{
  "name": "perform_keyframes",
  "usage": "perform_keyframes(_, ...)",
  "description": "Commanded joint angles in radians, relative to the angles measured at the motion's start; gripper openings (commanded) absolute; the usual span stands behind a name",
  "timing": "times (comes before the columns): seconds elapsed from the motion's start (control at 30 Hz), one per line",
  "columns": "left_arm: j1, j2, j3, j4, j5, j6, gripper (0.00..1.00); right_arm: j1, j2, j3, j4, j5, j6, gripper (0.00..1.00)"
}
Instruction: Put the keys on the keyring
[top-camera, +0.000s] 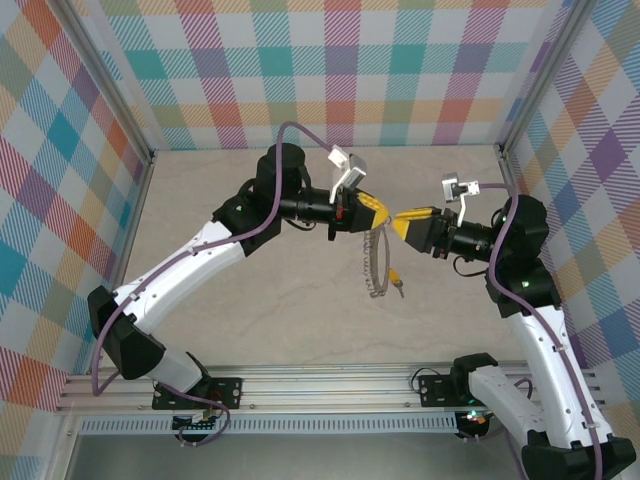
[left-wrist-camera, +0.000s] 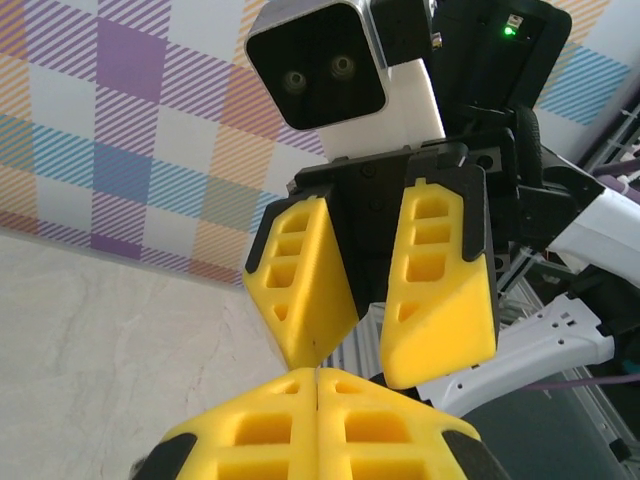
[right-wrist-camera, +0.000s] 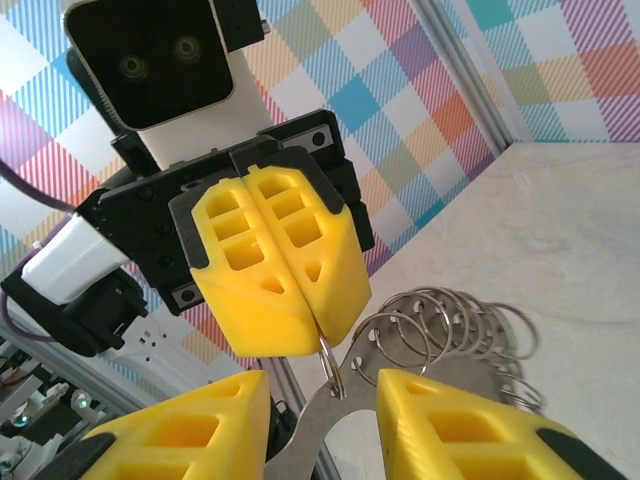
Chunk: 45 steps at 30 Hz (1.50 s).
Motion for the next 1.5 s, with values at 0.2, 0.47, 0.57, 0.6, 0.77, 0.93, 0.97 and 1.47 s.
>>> perform_keyframes(0.2, 0.014, 0.001, 0.062, -0.016, 0.083, 0.036, 0.00, -0.009, 0.036, 0.010, 0.072, -0.100, 0.013, 0.31)
perform_keyframes(0.47, 0.015, 0.029, 0.085, -0.019, 0.102, 0.032, 0.00, -0.008, 0.056, 0.009, 0.126, -0.122, 0.038, 0.27)
perform_keyframes(0.57, 0.014, 0.036, 0.088, -0.014, 0.104, 0.029, 0.00, -0.008, 0.062, 0.007, 0.143, -0.128, 0.047, 0.25)
perform_keyframes(0.6, 0.014, 0.039, 0.089, -0.012, 0.104, 0.026, 0.00, -0.008, 0.066, 0.007, 0.147, -0.130, 0.048, 0.24)
perform_keyframes(0.77, 0.014, 0.050, 0.093, 0.002, 0.105, 0.017, 0.00, -0.009, 0.074, 0.002, 0.161, -0.142, 0.055, 0.17)
perform_keyframes(0.93, 0.015, 0.061, 0.097, 0.032, 0.099, -0.007, 0.00, -0.009, 0.079, -0.011, 0.175, -0.160, 0.058, 0.06)
perform_keyframes(0.97, 0.015, 0.064, 0.098, 0.041, 0.095, -0.016, 0.00, -0.008, 0.078, -0.013, 0.175, -0.159, 0.056, 0.00)
perform_keyframes(1.47, 0.042, -0.104, -0.159, 0.319, -0.212, -0.245, 0.51, -0.013, 0.060, -0.054, 0.318, 0.017, 0.100, 0.00)
